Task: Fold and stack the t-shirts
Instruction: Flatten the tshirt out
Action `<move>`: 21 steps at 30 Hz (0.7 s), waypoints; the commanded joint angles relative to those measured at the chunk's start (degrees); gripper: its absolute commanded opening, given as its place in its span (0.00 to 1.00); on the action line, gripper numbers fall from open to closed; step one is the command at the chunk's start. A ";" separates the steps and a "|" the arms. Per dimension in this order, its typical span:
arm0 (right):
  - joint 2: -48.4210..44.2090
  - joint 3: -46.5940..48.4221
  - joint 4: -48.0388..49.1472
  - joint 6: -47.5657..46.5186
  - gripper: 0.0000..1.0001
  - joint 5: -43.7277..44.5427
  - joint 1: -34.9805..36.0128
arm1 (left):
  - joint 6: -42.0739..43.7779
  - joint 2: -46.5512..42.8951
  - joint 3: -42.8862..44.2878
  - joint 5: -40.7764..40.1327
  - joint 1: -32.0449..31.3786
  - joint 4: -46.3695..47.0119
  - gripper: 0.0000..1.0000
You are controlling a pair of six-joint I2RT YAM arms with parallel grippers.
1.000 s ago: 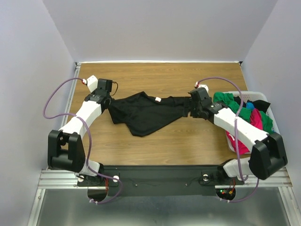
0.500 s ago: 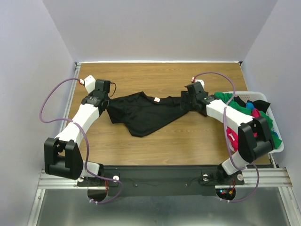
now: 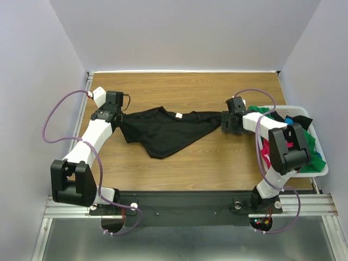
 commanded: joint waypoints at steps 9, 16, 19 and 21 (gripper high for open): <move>3.63 4.74 2.37 -4.26 0.37 -5.23 -1.01 | 1.56 0.86 3.73 -0.85 0.82 1.54 0.00; -8.30 7.54 0.53 -4.26 0.00 -3.04 -1.01 | 2.36 1.30 16.44 -1.29 1.34 -3.37 0.00; -16.48 12.55 -2.11 -4.70 0.00 -1.54 -1.01 | 2.97 -2.20 22.96 -0.68 1.34 -5.57 0.00; -22.52 15.70 -2.81 -4.17 0.00 -0.32 -1.01 | 3.50 -6.59 26.30 0.20 1.34 -5.66 0.00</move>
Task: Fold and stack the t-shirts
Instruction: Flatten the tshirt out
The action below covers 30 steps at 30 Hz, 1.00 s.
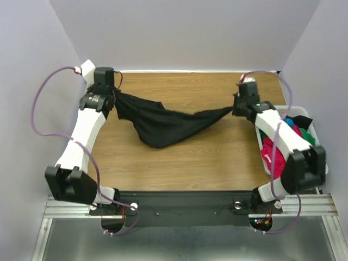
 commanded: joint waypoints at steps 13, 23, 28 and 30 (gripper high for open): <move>-33.49 19.89 0.09 1.98 0.00 -2.04 -0.05 | 4.59 -28.70 25.52 0.71 0.27 -5.09 0.00; -36.93 27.98 -2.46 3.04 0.00 -10.66 0.04 | 5.73 -31.34 33.27 1.95 0.27 -8.17 0.00; -34.30 26.84 -2.99 3.22 0.00 -8.03 -0.14 | 5.73 -29.94 28.55 1.86 0.27 -6.15 0.00; -31.49 25.17 -2.90 3.13 0.01 -6.97 -0.05 | 5.20 -28.19 25.29 1.33 0.27 -4.23 0.00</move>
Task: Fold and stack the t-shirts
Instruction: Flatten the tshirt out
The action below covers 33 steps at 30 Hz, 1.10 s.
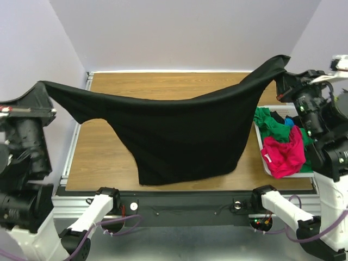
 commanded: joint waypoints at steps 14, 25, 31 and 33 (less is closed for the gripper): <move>41.98 -3.13 10.38 -3.76 0.30 5.13 -0.16 | -5.86 36.69 -23.73 -1.20 9.46 11.32 0.00; 39.38 -12.16 10.38 -2.09 1.00 -11.75 0.54 | -4.82 35.60 -30.49 9.26 10.18 15.07 0.99; 28.83 -28.68 10.38 4.58 1.00 -7.19 9.75 | -4.73 33.83 -37.25 14.01 8.69 20.43 0.99; 26.99 -32.63 10.38 9.24 1.00 -6.92 11.52 | -4.29 36.63 -36.99 14.37 5.53 22.71 0.99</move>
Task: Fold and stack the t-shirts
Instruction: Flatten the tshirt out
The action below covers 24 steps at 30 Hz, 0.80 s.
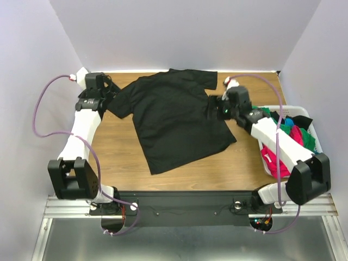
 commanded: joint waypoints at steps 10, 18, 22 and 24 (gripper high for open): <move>4.63 -13.42 0.98 15.45 1.00 8.86 9.37 | 4.76 31.60 19.28 2.43 -5.11 1.08 0.98; 12.62 -11.14 1.07 15.11 1.00 13.28 8.50 | 2.74 40.93 19.82 1.90 -3.88 0.29 0.98; 17.55 -8.94 1.24 13.00 1.00 13.19 6.74 | 0.37 38.39 12.36 0.23 -3.61 0.29 0.98; 19.13 -7.88 1.25 11.34 1.00 12.75 4.99 | -1.47 35.23 5.95 -0.12 -3.52 0.99 0.98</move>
